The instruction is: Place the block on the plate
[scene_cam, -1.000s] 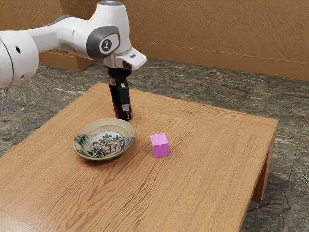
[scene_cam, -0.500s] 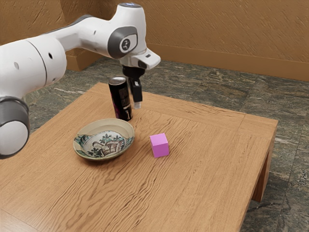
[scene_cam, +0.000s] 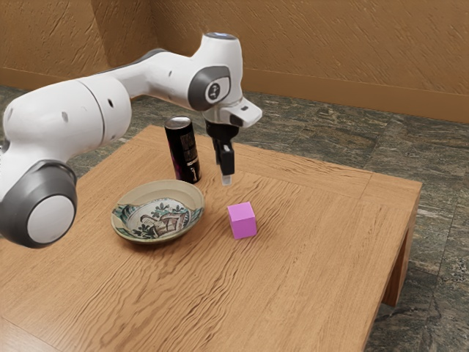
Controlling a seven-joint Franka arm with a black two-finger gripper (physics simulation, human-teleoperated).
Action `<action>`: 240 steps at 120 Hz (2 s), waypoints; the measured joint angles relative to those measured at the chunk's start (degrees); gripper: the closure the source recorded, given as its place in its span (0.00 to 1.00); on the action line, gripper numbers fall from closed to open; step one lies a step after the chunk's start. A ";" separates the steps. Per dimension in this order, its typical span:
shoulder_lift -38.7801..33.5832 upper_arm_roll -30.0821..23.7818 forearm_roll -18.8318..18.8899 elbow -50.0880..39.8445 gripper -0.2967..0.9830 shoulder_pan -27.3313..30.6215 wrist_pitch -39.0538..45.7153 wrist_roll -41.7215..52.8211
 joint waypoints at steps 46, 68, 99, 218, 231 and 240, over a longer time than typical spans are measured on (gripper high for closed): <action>1.92 -1.75 -1.19 -5.57 0.23 0.06 6.72 -1.09; 2.38 -1.86 -1.02 -6.37 0.23 0.01 9.12 -1.85; 3.66 -1.86 -0.95 -6.99 0.23 0.04 10.68 -2.79; 9.30 -2.65 -1.24 -6.49 0.23 1.58 13.97 -4.60; 9.74 -2.69 -1.16 -6.54 0.23 1.58 14.41 -4.77; 10.37 -2.73 -1.11 -6.25 0.23 1.54 14.67 -4.88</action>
